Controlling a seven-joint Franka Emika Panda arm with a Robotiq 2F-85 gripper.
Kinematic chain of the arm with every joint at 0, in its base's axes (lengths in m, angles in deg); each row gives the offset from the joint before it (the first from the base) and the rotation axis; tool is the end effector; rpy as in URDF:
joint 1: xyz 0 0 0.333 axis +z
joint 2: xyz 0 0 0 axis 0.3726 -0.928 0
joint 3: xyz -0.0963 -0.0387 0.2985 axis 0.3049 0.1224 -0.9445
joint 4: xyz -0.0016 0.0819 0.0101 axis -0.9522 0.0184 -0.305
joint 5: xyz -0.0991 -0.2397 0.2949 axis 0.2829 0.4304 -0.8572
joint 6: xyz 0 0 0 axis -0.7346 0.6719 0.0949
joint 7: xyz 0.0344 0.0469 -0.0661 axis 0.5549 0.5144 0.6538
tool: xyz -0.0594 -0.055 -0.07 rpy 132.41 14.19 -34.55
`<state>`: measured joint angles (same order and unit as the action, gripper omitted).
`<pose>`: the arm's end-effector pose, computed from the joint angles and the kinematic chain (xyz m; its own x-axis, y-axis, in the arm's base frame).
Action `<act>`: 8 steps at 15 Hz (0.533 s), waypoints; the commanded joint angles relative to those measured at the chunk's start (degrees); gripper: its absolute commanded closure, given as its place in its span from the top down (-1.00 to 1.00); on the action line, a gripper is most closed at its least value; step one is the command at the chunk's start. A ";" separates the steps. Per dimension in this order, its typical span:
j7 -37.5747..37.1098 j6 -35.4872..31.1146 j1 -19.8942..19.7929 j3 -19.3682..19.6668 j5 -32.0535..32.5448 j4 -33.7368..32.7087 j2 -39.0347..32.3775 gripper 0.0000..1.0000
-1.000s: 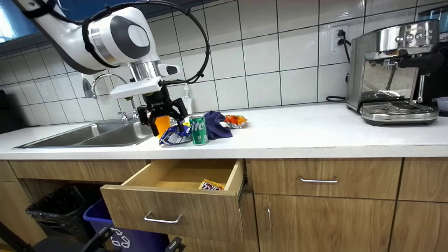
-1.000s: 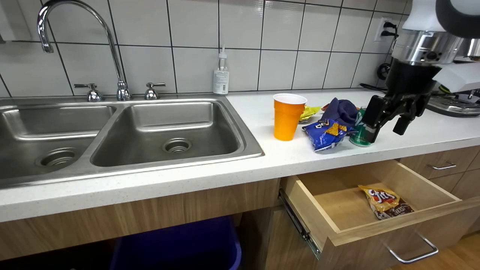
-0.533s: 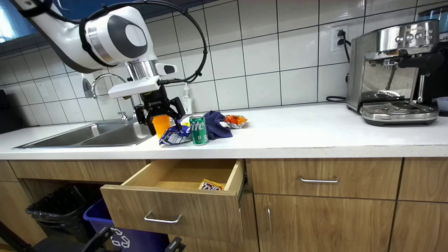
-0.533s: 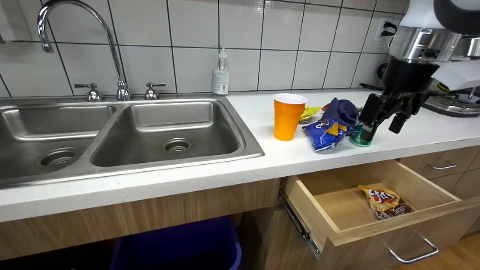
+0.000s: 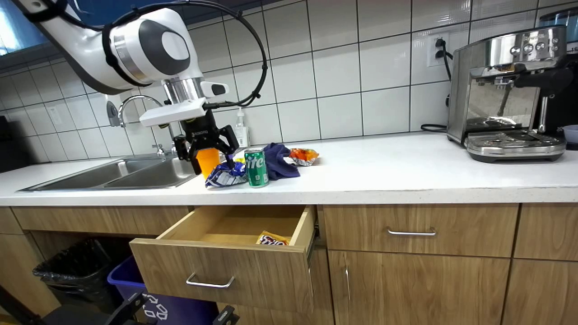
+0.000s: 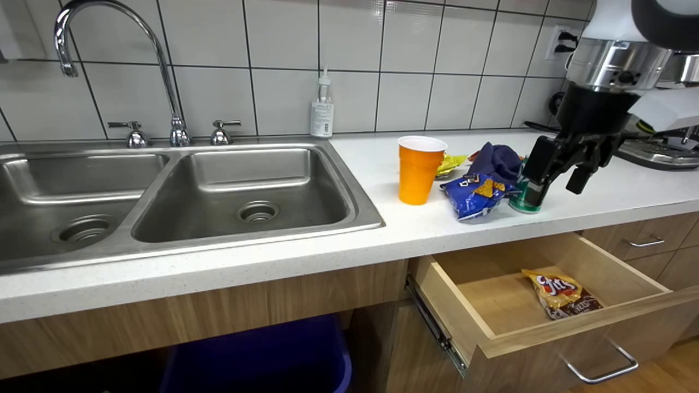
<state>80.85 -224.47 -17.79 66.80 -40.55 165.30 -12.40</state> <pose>0.4491 0.0439 0.3160 0.9704 0.2285 0.0786 0.2226 -0.9718 0.0777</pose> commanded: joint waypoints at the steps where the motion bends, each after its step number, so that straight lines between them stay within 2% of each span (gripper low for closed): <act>1: 1.81 -0.93 -0.29 -0.37 -1.02 -0.40 0.70 1.00; 5: -0.06 -5.63 -0.53 -0.73 0.66 -1.18 0.37 1.00; 8: 2.62 -10.71 0.46 -0.59 -2.57 -1.55 -0.39 1.00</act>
<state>80.86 -231.45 -17.77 66.69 -40.57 164.52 -12.41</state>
